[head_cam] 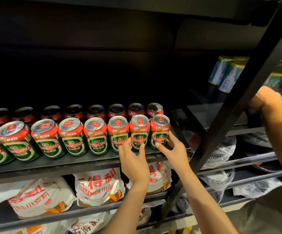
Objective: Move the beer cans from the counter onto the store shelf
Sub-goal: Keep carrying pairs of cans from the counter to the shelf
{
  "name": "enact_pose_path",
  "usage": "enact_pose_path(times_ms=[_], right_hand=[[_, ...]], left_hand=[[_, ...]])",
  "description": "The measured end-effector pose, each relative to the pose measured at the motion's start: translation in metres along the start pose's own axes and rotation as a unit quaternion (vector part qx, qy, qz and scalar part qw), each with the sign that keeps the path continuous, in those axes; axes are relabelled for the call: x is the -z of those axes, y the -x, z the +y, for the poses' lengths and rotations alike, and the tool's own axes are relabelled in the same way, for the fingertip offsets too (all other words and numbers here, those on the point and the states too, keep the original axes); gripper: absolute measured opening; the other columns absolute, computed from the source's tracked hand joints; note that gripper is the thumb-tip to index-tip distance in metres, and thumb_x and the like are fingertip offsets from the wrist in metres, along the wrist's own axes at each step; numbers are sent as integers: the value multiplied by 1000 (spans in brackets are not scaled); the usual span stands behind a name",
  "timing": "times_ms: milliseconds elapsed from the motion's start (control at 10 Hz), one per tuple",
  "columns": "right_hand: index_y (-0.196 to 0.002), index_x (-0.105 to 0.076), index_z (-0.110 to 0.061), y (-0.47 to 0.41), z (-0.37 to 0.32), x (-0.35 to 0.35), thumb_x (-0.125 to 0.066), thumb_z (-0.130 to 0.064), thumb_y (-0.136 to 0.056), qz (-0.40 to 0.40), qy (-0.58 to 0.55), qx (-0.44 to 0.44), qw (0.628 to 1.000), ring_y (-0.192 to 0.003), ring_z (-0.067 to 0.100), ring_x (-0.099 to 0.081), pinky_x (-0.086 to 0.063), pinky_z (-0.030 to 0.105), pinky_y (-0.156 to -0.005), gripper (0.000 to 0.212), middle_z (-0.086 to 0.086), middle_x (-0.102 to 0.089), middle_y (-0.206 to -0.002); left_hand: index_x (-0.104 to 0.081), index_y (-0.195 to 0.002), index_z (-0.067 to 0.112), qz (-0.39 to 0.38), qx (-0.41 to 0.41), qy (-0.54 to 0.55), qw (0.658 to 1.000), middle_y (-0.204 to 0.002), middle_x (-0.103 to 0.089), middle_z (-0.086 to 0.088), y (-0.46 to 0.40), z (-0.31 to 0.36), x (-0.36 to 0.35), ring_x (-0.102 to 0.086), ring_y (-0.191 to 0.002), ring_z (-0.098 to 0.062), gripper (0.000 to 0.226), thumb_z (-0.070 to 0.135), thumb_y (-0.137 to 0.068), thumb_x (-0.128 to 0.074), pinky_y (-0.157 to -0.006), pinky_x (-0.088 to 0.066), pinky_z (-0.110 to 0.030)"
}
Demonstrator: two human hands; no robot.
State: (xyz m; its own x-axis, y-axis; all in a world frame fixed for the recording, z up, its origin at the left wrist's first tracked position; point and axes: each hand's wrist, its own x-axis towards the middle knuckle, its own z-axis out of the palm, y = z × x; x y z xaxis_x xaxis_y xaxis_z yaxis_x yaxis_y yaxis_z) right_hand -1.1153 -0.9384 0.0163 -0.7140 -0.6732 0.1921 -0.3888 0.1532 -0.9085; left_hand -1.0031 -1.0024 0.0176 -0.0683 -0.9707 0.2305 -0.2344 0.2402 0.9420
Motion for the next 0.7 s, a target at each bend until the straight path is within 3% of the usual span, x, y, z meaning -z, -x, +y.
enact_pose_path(times_ms=[100, 300, 400, 500, 600, 700], right_hand=[[-141, -40, -30, 1, -1, -2, -70, -28, -84, 1, 12, 1, 1000, -115, -14, -45, -33, -3, -87, 65, -27, -51, -124], [-144, -35, -30, 1, -3, -4, -67, -28, -86, -3, 22, -3, 1000, -121, -9, -42, -30, -2, -89, 66, -26, -48, -127], [-144, -35, -31, 2, -5, -4, -67, -28, -87, -7, 34, -4, 999, -112, -20, -41, -31, -3, -87, 66, -28, -49, -125], [-145, -32, -30, 2, -7, -5, -65, -28, -88, -11, 53, -2, 999, -114, -18, -41, -31, 1, -89, 66, -26, -48, -128], [-146, -29, -27, 8, -18, -8, -62, -28, -90, -15, 70, -10, 997, -118, -9, -39, -29, 1, -87, 65, -22, -45, -129], [-144, -32, -23, 17, -22, -12, -62, -27, -90, 9, 107, -11, 994, -126, 1, -39, -35, 15, -98, 62, -13, -44, -136]], left_hand=[[-53, -118, 18, 3, 2, -3, 1000, -113, -52, 10, 1, 0, -1, -53, -103, -6, 40, 27, -83, -69, -72, -45, -22], [-53, -118, 18, 3, 12, -7, 1000, -114, -54, 9, 2, 3, 0, -52, -101, -2, 40, 26, -83, -69, -68, -36, -11], [-53, -118, 19, -2, 19, -7, 1000, -114, -53, 10, 2, 4, 1, -54, -103, -5, 39, 26, -83, -69, -69, -39, -15], [-51, -123, 19, -26, 16, 10, 999, -118, -52, 8, 0, 0, 4, -54, -107, -8, 41, 20, -85, -67, -77, -46, -21], [-46, -133, 18, -87, 16, 34, 996, -129, -48, 5, 5, 1, 17, -49, -118, -10, 50, 17, -87, -64, -93, -49, -31], [-40, -140, 18, -137, 39, 20, 990, -139, -45, 2, 2, -6, 30, -44, -126, -14, 57, 18, -88, -63, -101, -45, -38]])
